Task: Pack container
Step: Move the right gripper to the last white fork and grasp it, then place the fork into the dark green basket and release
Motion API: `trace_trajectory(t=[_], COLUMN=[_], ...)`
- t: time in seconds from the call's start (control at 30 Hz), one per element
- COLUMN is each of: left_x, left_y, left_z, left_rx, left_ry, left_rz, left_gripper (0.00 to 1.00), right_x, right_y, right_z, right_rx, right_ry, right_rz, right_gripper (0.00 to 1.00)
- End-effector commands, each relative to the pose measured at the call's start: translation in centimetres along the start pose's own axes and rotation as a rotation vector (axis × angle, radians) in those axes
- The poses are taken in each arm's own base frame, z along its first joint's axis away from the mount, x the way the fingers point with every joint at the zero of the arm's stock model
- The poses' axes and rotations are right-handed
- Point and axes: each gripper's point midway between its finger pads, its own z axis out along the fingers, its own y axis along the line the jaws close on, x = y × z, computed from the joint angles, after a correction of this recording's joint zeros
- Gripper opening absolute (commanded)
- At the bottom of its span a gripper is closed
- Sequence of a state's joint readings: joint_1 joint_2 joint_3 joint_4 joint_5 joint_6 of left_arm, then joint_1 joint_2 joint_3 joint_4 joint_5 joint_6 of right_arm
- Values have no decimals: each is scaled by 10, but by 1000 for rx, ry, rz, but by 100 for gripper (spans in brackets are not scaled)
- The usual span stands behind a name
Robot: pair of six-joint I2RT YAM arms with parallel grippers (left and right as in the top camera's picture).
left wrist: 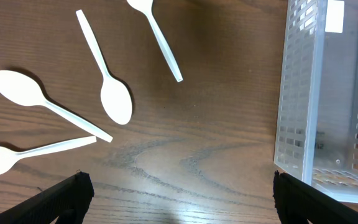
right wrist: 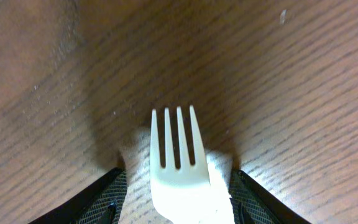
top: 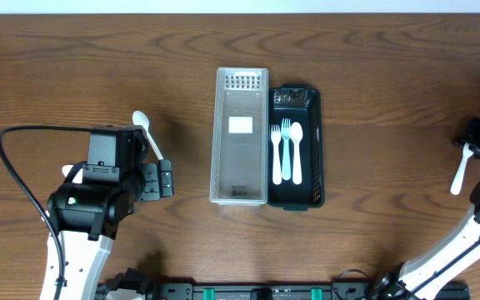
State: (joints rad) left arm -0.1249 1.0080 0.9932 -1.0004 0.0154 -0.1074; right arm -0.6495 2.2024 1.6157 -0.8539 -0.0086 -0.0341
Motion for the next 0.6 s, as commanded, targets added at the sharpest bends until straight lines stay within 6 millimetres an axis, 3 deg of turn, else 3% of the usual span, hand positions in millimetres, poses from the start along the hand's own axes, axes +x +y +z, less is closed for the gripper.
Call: trace_trajectory(t=[0.0, 0.57], left_x=[-5, -5], left_y=[2, 2], left_z=[-4, -4], left_rx=[-11, -12], left_ry=[-12, -12], left_rz=[-2, -3], left_gripper=[95, 95], right_x=[7, 9], right_y=[1, 1], right_z=[18, 18], right_rx=[-26, -27], right_ry=[35, 41], right_rz=[20, 21], right_gripper=[56, 31])
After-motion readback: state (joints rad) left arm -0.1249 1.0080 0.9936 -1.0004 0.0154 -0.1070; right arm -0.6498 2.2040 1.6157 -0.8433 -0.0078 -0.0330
